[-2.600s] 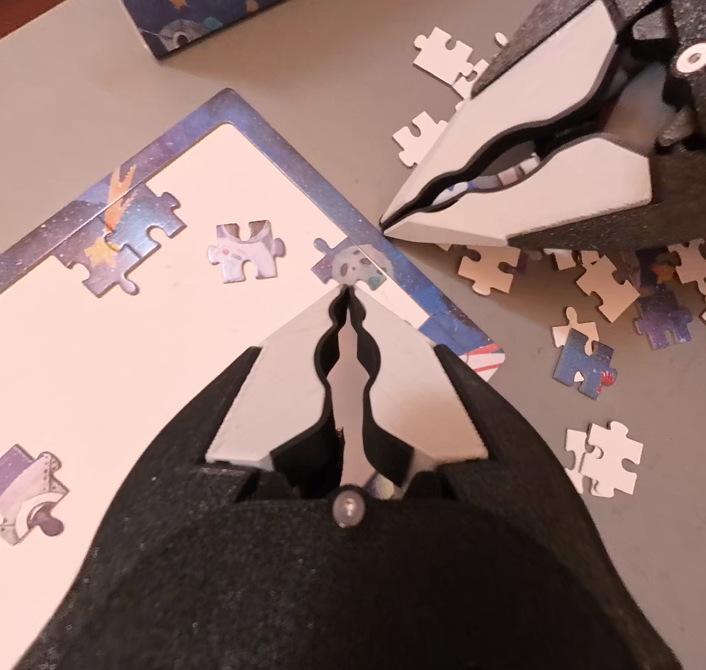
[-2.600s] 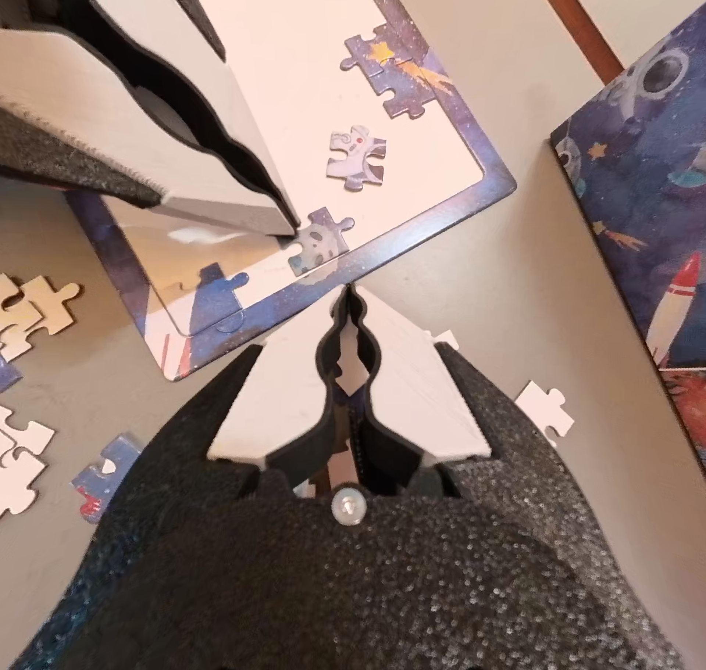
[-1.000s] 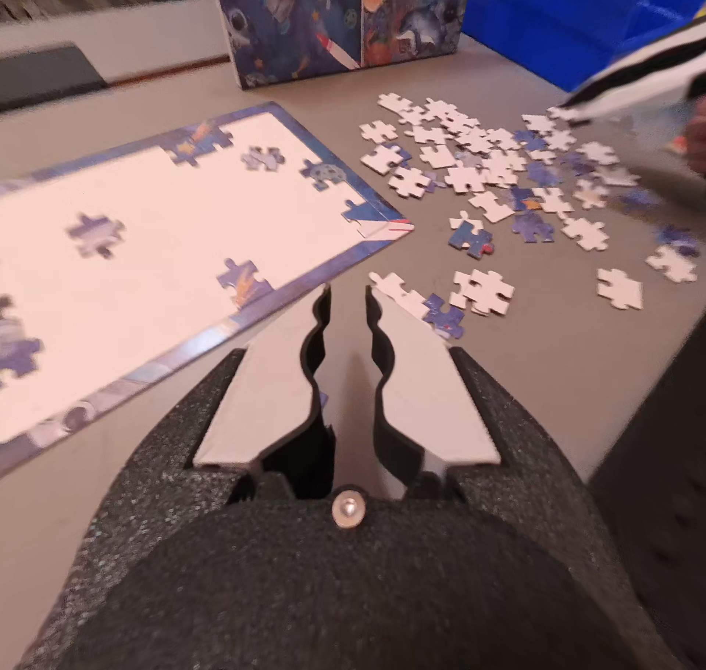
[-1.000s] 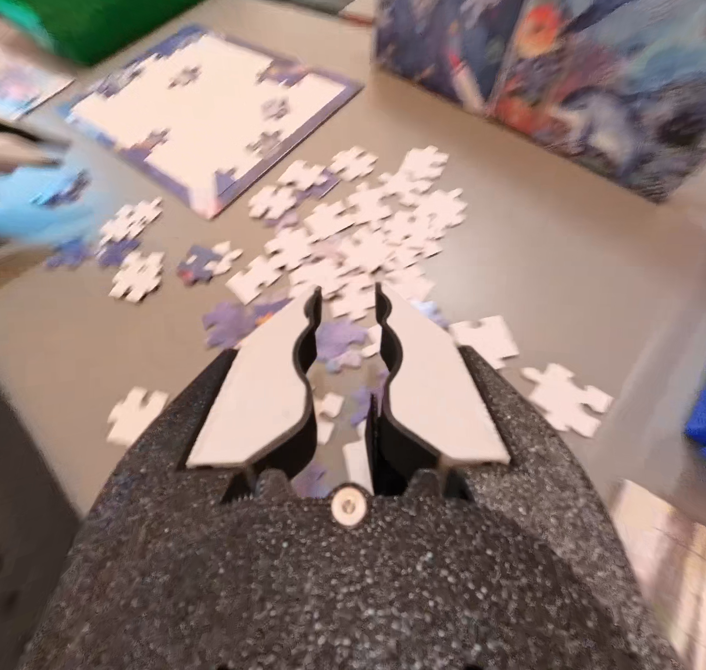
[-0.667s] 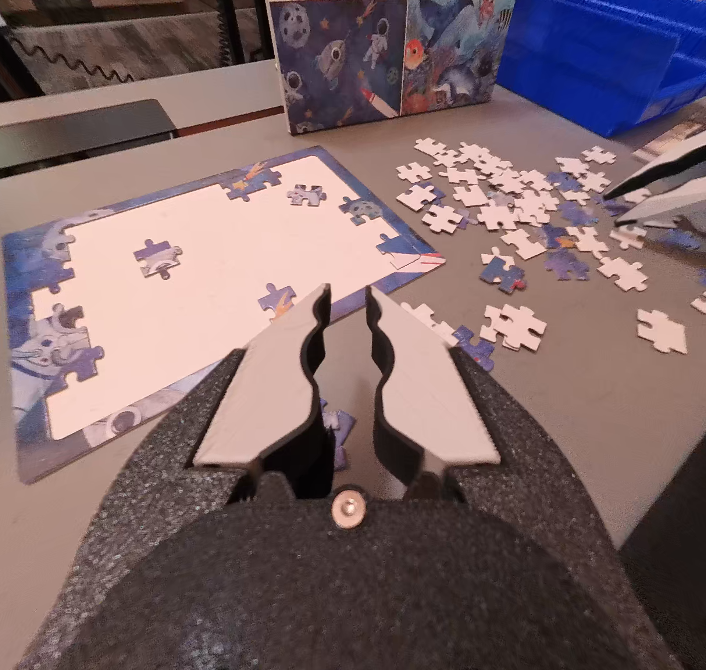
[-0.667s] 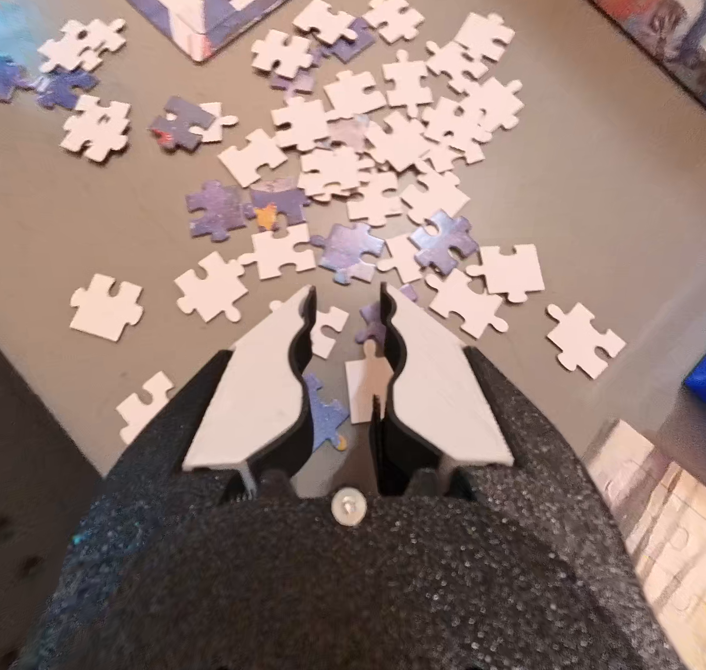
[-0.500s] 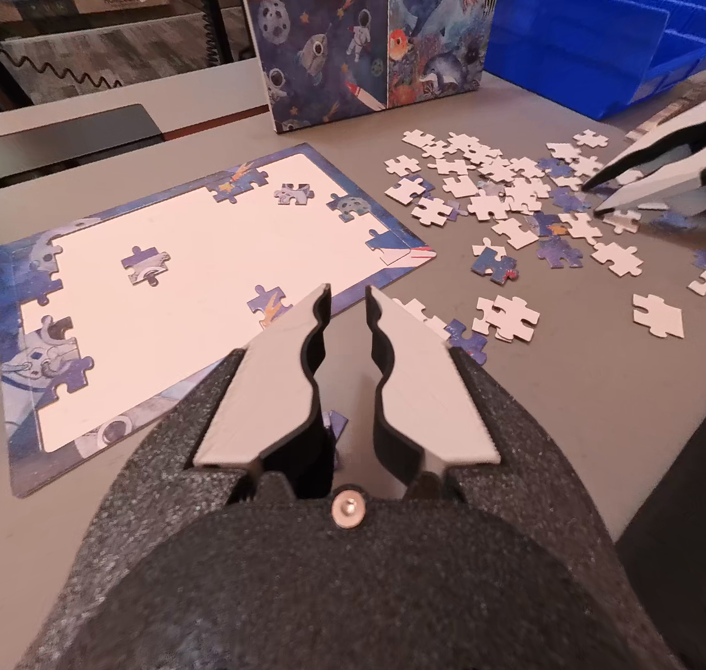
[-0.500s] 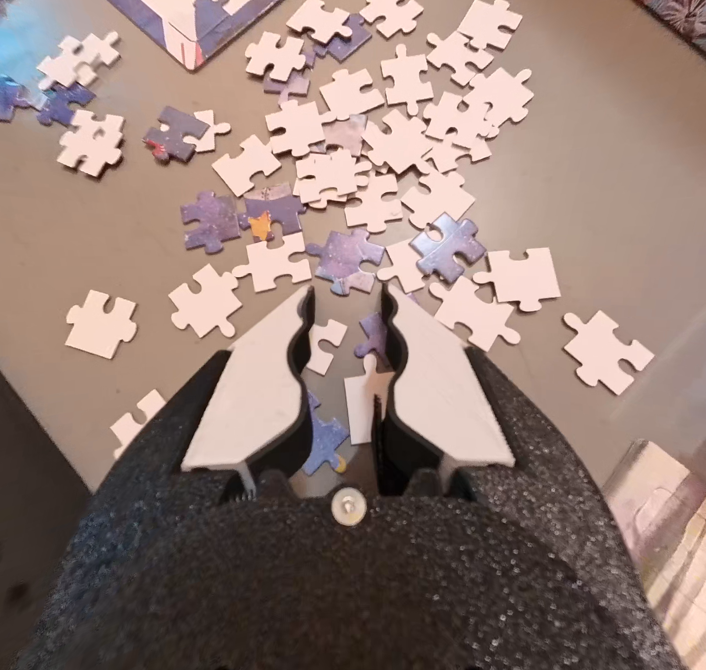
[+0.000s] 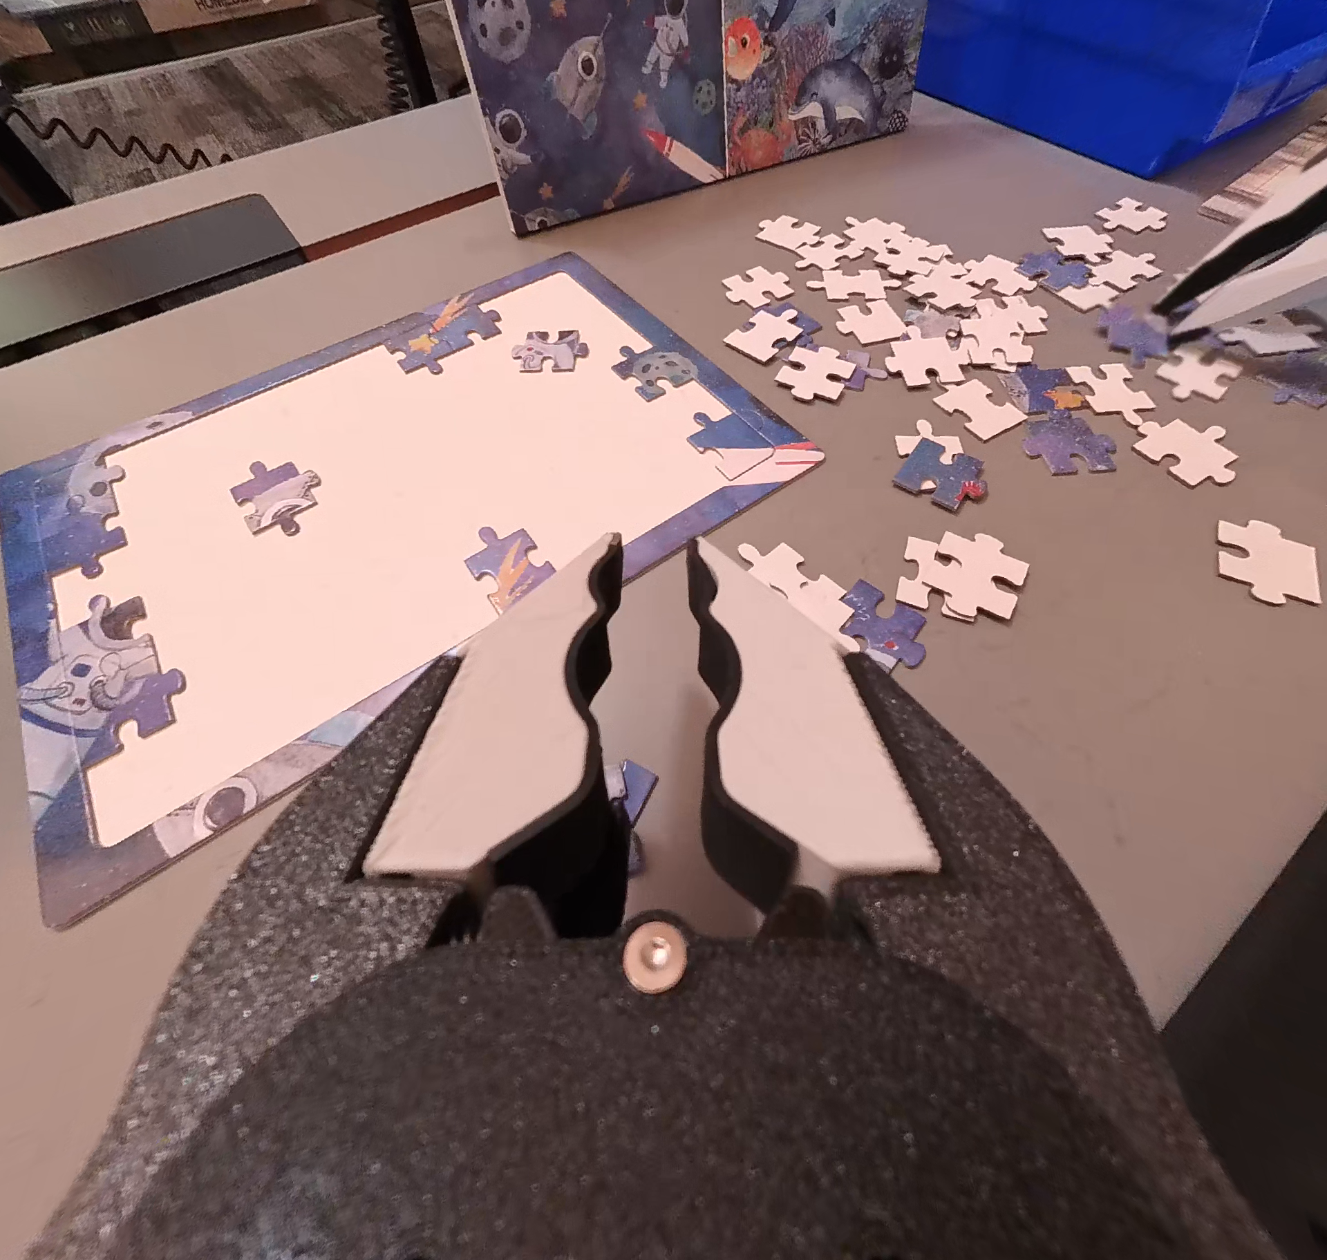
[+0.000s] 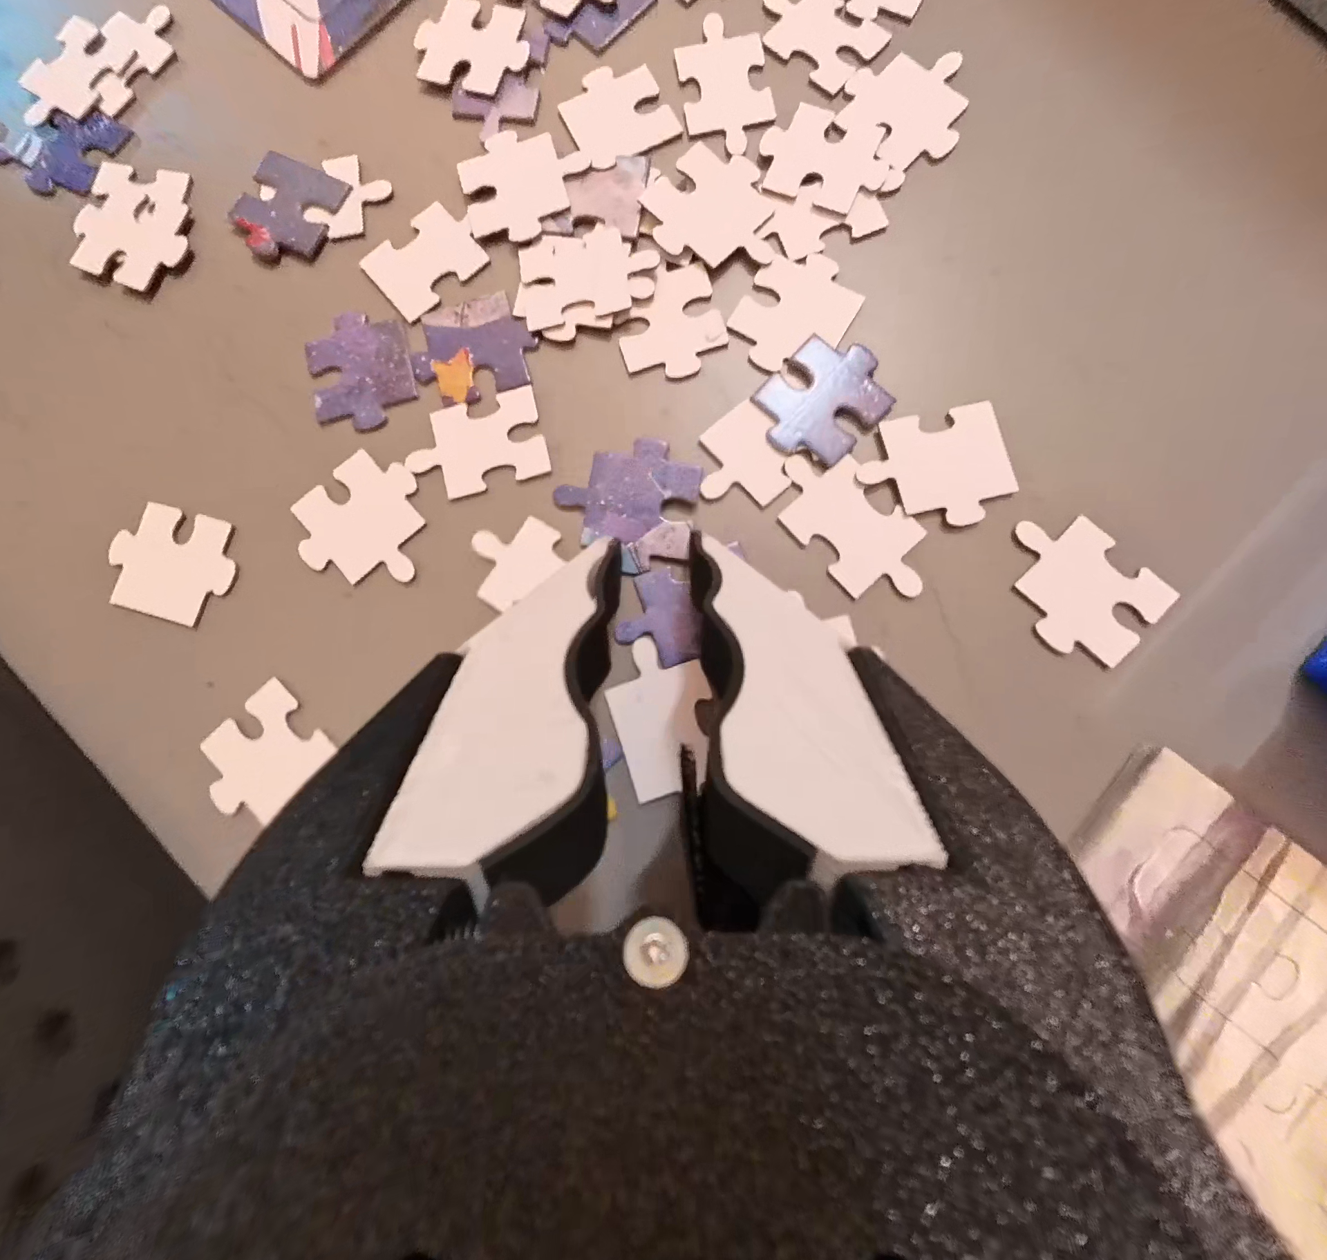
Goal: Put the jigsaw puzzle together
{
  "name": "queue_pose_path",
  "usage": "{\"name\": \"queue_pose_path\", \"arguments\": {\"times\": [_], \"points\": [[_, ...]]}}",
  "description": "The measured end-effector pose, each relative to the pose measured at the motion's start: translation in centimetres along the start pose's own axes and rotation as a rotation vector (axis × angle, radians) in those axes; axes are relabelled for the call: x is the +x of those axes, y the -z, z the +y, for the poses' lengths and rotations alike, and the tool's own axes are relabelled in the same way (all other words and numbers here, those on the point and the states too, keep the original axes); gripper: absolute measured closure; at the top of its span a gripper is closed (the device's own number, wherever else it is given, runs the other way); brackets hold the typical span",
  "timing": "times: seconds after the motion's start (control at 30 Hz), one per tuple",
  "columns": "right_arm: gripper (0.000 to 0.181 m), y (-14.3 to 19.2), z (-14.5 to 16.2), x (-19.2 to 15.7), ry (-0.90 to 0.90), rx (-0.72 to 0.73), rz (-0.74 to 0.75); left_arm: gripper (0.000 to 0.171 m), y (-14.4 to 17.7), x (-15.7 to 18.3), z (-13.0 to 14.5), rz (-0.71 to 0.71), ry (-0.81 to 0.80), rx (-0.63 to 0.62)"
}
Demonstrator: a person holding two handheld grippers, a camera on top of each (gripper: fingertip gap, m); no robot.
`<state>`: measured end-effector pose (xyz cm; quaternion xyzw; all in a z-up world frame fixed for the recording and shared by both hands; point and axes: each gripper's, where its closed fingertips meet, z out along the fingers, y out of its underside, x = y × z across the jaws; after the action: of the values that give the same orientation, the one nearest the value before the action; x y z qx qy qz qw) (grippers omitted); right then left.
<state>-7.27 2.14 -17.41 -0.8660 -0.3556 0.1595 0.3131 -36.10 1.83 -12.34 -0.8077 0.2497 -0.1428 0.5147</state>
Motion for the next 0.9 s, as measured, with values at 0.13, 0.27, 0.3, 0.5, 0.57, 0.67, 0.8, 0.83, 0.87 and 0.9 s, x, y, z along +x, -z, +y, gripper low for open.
{"name": "queue_pose_path", "arguments": {"times": [0.13,0.27,0.3,0.5,0.57,0.67,0.8,0.83,0.87,0.9], "points": [[0.169,1.4,-0.4,-0.1,0.039,-0.028,0.030,0.154,0.1,-0.3,0.0,-0.010,0.008,0.003],[0.153,1.6,-2.8,-0.1,0.081,-0.022,0.114,0.154,0.2,-0.6,-0.1,-0.008,0.034,0.005],[0.153,1.9,-3.0,0.5,0.111,-0.037,0.165,0.154,0.2,-0.6,-0.1,-0.007,0.038,0.008],[0.140,5.6,0.6,5.4,-0.061,-0.055,0.298,0.154,0.4,-0.5,-0.3,0.013,0.057,0.017],[0.132,5.4,2.7,3.3,-0.170,-0.042,0.124,0.154,0.3,-0.5,-0.1,0.015,0.057,0.006],[0.137,4.7,3.7,2.5,-0.104,0.022,0.107,0.154,0.4,-0.1,0.1,0.029,0.054,0.001],[0.140,3.4,2.5,4.0,-0.107,0.054,0.128,0.154,0.3,0.2,0.4,0.023,0.022,-0.012],[0.140,3.0,2.3,3.8,-0.109,0.047,0.104,0.154,0.3,0.2,0.4,0.020,0.016,-0.014],[0.141,2.6,2.4,3.9,-0.096,0.026,0.108,0.154,0.2,0.2,0.5,0.020,0.015,-0.016],[0.146,2.4,2.5,4.4,-0.066,0.016,0.150,0.154,0.2,0.1,0.5,0.019,0.015,-0.020]]}}
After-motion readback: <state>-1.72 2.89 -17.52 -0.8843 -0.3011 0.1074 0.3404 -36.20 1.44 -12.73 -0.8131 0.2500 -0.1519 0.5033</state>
